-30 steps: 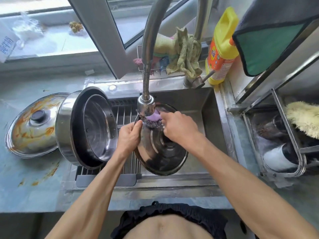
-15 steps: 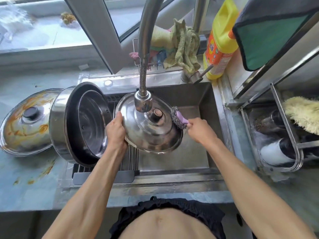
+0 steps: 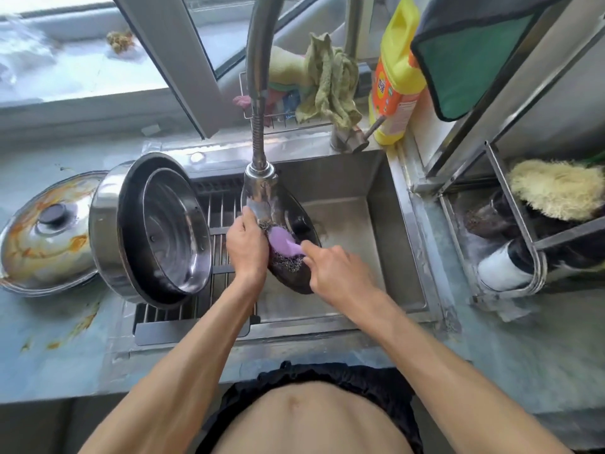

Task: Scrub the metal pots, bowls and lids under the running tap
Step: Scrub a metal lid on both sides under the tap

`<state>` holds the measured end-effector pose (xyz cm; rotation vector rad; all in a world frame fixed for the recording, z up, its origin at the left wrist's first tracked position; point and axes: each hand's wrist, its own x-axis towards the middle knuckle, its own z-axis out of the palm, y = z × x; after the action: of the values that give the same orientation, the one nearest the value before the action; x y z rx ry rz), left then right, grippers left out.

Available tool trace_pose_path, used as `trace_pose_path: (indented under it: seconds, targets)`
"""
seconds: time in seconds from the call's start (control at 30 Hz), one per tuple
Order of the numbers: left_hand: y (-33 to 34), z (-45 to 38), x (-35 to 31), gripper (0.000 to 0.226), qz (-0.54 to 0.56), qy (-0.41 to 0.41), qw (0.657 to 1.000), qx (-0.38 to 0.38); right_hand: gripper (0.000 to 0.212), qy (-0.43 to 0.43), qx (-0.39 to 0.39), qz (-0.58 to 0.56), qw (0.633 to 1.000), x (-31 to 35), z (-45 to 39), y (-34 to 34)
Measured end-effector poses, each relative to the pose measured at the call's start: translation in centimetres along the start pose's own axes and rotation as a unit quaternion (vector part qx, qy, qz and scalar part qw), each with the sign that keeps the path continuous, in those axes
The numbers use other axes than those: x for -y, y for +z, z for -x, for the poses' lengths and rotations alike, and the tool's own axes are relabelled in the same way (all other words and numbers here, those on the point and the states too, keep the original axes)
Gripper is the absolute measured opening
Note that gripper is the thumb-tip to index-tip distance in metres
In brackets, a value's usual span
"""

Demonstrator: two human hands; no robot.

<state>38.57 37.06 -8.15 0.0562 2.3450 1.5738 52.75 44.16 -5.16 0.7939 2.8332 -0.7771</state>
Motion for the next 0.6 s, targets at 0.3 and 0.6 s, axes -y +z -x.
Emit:
trace_pose_path:
  seconds: [0.3, 0.6]
  targets:
    - [-2.0, -0.5, 0.5, 0.049, -0.018, 0.118, 0.978, 0.17, 0.022, 0.05, -0.041, 0.035, 0.997, -2.1, -7.0, -3.9]
    - [-2.2, -2.3, 0.6, 0.055, 0.084, 0.018, 0.996, 0.022, 0.023, 0.173, 0.04, -0.07, 0.982, -8.5, -6.7, 0.7]
